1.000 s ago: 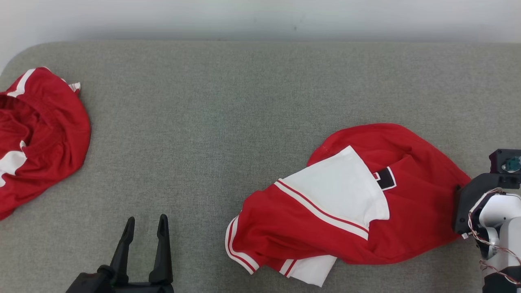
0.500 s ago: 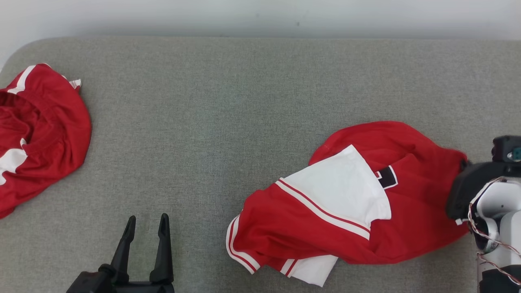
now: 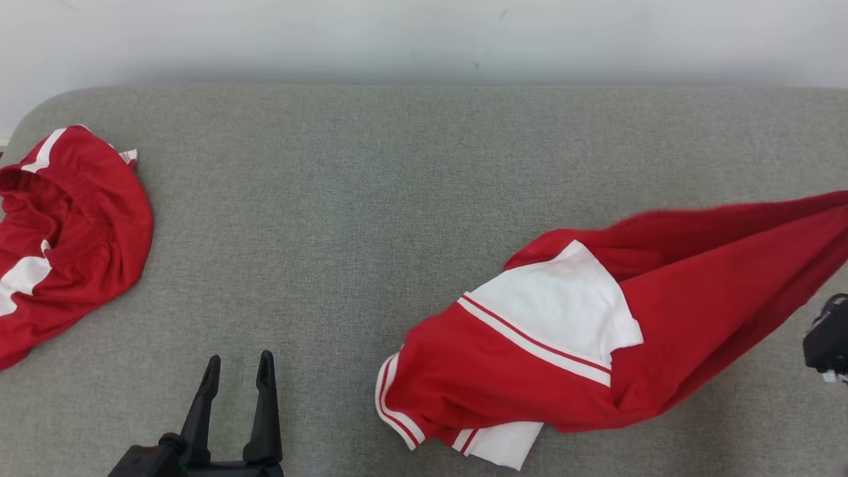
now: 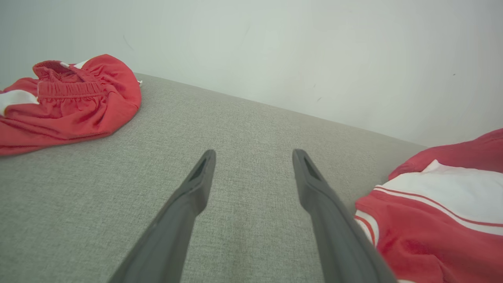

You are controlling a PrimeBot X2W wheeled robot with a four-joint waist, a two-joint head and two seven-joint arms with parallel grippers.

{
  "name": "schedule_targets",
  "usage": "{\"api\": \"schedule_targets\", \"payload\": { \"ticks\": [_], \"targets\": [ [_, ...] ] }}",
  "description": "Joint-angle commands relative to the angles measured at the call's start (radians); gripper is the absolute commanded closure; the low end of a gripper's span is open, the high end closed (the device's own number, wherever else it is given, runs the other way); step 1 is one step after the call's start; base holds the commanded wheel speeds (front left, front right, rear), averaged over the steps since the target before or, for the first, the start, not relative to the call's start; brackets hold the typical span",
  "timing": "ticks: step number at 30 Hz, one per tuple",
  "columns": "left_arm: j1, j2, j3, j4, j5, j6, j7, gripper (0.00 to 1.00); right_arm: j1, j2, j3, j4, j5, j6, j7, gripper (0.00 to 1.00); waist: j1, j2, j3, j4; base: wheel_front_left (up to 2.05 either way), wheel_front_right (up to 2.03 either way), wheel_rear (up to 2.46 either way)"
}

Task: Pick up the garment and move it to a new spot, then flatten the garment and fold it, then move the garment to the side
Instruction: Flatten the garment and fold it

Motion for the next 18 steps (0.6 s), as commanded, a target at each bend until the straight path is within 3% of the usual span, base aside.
{"api": "schedule_targets", "payload": {
  "ticks": [1, 5, 9, 18],
  "targets": [
    [0.010, -0.001, -0.001, -0.001, 0.000, 0.003, -0.003, 0.00, 0.018, 0.011, -0.006, -0.040, 0.001, 0.001, 0.005, 1.00, 0.0000, 0.0000, -0.003, -0.001, 0.00, 0.00, 0.00],
    [0.015, -0.001, -0.003, -0.004, -0.002, 0.004, -0.004, 0.00, 0.056, 0.027, 0.000, -0.178, 0.000, 0.001, 0.023, 1.00, 0.0000, 0.0000, -0.008, -0.006, 0.00, 0.00, 0.00],
    [0.011, -0.001, -0.007, -0.006, -0.005, 0.005, -0.004, 0.00, 0.058, 0.030, -0.031, -0.173, 0.019, 0.001, 0.055, 1.00, 0.0000, 0.0000, -0.007, -0.004, 0.00, 0.00, 0.00],
    [-0.025, -0.001, -0.032, 0.004, -0.016, 0.003, -0.004, 0.00, -0.110, 0.028, -0.105, 0.288, -0.063, 0.001, 0.057, 1.00, 0.0000, 0.0000, 0.019, 0.033, 0.00, 0.00, 0.00]
  ]
}}
